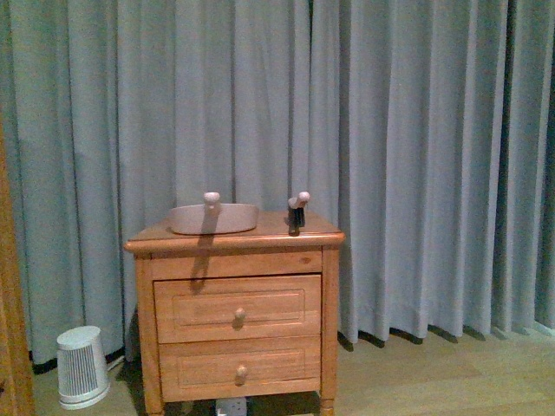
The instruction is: Clean up trash
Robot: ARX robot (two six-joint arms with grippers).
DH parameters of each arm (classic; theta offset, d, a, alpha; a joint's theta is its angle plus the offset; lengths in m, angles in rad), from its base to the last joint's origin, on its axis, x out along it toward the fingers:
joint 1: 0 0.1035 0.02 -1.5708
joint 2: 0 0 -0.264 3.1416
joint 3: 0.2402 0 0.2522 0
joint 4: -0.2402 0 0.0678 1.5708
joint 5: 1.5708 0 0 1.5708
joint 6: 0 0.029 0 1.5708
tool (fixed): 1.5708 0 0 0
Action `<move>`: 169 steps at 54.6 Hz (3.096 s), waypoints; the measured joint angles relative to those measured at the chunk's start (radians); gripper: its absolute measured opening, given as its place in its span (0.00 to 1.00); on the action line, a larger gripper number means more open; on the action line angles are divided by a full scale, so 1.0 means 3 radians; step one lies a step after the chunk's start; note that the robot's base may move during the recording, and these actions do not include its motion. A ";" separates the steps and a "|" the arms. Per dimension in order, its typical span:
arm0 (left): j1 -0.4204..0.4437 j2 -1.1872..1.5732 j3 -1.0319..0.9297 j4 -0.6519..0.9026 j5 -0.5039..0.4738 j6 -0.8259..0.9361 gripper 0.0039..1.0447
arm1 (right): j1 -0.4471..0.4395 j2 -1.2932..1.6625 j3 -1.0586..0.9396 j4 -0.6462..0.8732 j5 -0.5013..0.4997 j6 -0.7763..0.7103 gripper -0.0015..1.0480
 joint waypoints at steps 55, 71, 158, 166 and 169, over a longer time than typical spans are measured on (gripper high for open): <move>0.0000 0.0000 0.0000 0.0000 0.0000 0.0000 0.93 | 0.0000 0.0000 0.0000 0.0000 0.0000 0.0000 0.93; 0.0000 0.0000 0.0000 0.0000 0.0000 0.0000 0.93 | 0.0000 0.0000 0.0000 0.0000 0.0000 0.0000 0.93; 0.0000 0.0001 0.0000 0.0000 0.0001 0.0000 0.93 | 0.0000 -0.0001 0.0000 0.0000 0.0000 0.0000 0.93; 0.0000 0.0000 0.0000 0.0000 0.0001 0.0000 0.93 | 0.0000 0.0000 0.0000 0.0000 0.0000 0.0000 0.93; 0.0000 0.0000 0.0000 0.0000 0.0001 0.0000 0.93 | 0.0000 0.0000 0.0000 0.0000 0.0000 0.0000 0.93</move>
